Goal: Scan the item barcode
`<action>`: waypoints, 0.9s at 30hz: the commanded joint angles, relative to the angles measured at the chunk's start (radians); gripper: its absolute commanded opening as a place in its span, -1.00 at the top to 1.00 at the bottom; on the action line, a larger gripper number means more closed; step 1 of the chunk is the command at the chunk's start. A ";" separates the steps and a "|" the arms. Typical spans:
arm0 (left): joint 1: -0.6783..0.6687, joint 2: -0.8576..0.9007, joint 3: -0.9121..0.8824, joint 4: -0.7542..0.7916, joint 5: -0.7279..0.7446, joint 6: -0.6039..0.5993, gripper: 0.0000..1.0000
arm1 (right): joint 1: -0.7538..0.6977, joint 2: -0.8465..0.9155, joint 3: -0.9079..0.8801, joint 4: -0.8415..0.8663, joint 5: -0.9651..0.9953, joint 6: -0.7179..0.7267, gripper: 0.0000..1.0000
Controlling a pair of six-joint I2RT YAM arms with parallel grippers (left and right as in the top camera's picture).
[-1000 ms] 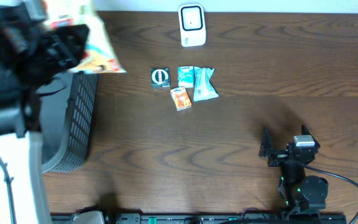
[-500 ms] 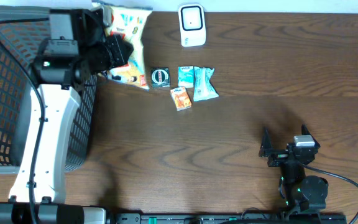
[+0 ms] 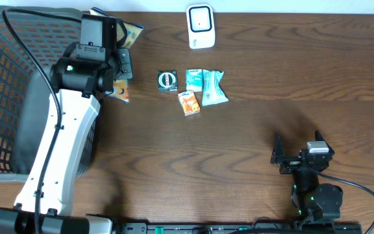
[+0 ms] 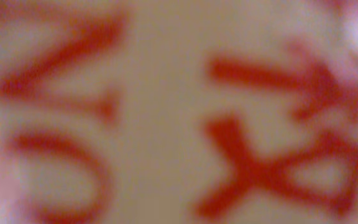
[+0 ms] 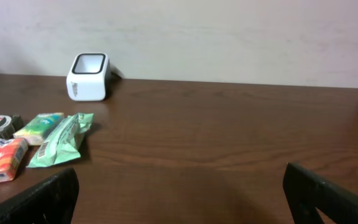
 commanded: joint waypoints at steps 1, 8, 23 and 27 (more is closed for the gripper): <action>-0.014 -0.016 0.014 0.002 -0.113 0.021 0.85 | 0.006 -0.005 -0.002 -0.005 0.001 0.007 -0.99; -0.027 -0.016 0.014 0.001 -0.209 0.020 0.85 | 0.006 -0.005 -0.002 -0.005 0.001 0.007 -0.99; -0.027 -0.015 0.014 -0.002 -0.375 0.021 0.85 | 0.006 -0.005 -0.002 -0.005 0.001 0.007 -0.98; -0.027 -0.015 0.014 -0.002 -0.378 0.029 0.85 | 0.006 -0.005 -0.002 -0.005 0.001 0.007 -0.99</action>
